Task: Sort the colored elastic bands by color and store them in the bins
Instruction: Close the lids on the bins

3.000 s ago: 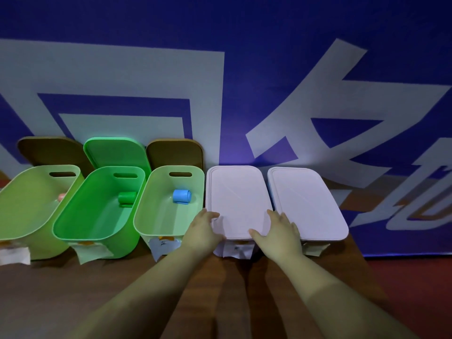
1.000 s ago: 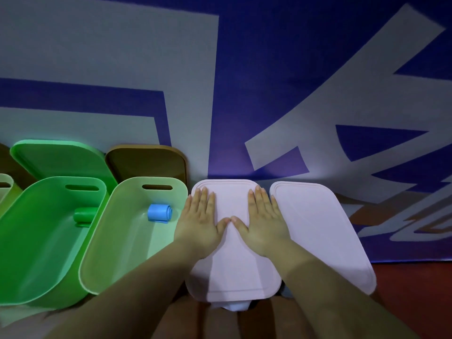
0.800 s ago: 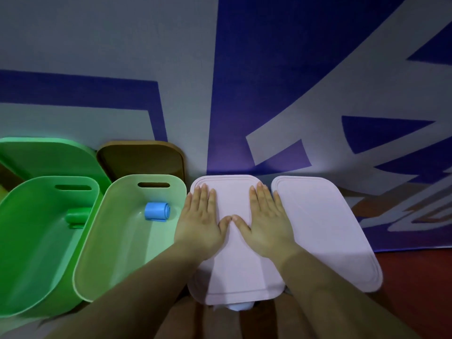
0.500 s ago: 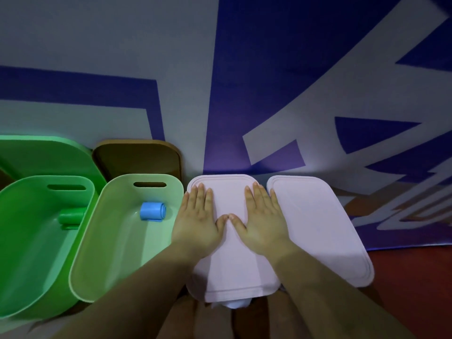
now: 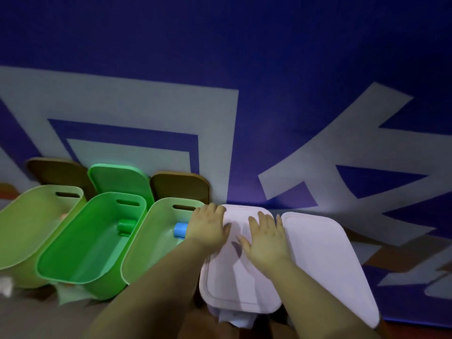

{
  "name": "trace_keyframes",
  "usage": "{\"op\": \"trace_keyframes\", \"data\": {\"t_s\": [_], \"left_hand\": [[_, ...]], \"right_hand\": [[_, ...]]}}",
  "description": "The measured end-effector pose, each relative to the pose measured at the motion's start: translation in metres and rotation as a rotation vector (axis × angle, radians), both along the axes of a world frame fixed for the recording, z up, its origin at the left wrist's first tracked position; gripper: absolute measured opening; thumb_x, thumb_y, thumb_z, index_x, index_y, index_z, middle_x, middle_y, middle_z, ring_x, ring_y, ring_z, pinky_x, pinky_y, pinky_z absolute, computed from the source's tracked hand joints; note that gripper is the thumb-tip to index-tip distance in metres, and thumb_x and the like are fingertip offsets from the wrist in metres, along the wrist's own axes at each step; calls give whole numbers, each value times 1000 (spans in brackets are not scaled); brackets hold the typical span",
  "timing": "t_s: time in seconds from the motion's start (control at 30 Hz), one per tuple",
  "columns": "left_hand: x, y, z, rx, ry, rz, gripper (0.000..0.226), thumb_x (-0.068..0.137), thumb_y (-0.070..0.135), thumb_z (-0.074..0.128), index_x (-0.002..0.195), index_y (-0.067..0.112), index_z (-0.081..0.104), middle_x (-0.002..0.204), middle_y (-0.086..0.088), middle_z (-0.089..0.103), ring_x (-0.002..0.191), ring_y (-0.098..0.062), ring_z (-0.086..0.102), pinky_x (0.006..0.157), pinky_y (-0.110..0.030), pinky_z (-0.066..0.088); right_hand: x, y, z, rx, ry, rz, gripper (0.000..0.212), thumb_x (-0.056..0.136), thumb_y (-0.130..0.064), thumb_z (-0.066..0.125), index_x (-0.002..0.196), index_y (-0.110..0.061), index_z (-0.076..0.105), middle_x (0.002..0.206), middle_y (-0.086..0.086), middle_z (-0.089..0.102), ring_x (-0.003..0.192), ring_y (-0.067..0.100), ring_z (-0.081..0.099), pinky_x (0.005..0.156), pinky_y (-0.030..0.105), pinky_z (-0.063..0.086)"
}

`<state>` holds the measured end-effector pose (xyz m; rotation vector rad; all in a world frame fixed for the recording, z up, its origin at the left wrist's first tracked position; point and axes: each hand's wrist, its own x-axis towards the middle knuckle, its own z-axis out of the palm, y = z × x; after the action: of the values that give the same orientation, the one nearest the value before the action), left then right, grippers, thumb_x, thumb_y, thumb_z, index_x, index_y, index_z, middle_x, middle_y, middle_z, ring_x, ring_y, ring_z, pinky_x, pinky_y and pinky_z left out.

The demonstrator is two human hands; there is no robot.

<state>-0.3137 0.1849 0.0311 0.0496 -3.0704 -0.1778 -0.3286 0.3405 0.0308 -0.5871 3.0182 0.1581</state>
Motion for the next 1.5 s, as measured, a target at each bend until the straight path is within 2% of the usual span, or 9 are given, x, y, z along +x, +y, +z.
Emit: {"op": "trace_keyframes", "data": {"t_s": [0.1,0.27,0.53,0.77,0.93,1.07,1.17,1.37,1.5], "left_hand": [[5,-33,27,140,122,143,63,82,53,24,119,12,54,118,-10,56,108,-32,53,88,-36,38],[4,-102,62,326,95,473,53,96,46,37,134,10,42,134,-16,45,123,-33,44,100,-37,34],[-20,-156,46,861,45,658,62,93,54,40,139,13,39,136,-18,41,126,-34,41,105,-40,31],[-46,-164,30,1033,127,794,65,78,62,59,120,13,48,127,-17,47,120,-35,45,100,-41,35],[-49,-155,33,1121,157,907,56,78,59,62,117,21,51,131,-12,41,122,-33,41,101,-41,34],[-46,-155,47,1226,186,964,52,78,58,63,117,24,54,130,-11,43,118,-32,45,102,-39,35],[-40,-155,63,1358,216,950,51,79,55,65,116,22,54,127,-13,48,114,-34,50,99,-39,40],[-18,-150,114,1523,350,821,52,77,43,73,116,15,54,124,-13,55,97,-26,56,81,-31,42],[5,-149,142,1502,383,717,62,75,41,76,127,16,55,130,-8,56,113,-27,56,96,-32,43]], "right_hand": [[-5,-18,35,-114,11,105,65,93,-58,17,145,-21,28,151,7,29,137,28,28,116,41,14],[-12,-80,79,-381,39,66,58,95,-55,31,140,-19,34,143,7,38,127,28,41,104,38,35],[-28,-171,69,-900,-186,-571,65,90,-60,41,134,-12,38,131,11,50,114,32,53,86,37,46],[-49,-201,54,-1106,-238,-896,76,80,-62,59,127,-6,39,127,14,54,113,33,54,79,32,40],[-48,-207,54,-1170,-222,-922,72,78,-58,65,123,-7,39,121,12,57,91,25,51,72,30,39],[-46,-211,78,-1164,-212,-914,74,79,-54,65,126,-6,35,118,13,56,85,23,47,69,31,39],[-40,-209,104,-1162,-185,-857,73,82,-49,66,130,-5,33,105,9,52,79,21,44,65,29,37],[-21,-197,143,-1250,-154,-810,88,78,-51,68,140,-6,24,130,15,51,112,33,54,74,33,42],[1,-185,169,-1292,-172,-752,85,82,-49,66,142,-6,23,133,15,49,115,32,52,74,32,39]]}}
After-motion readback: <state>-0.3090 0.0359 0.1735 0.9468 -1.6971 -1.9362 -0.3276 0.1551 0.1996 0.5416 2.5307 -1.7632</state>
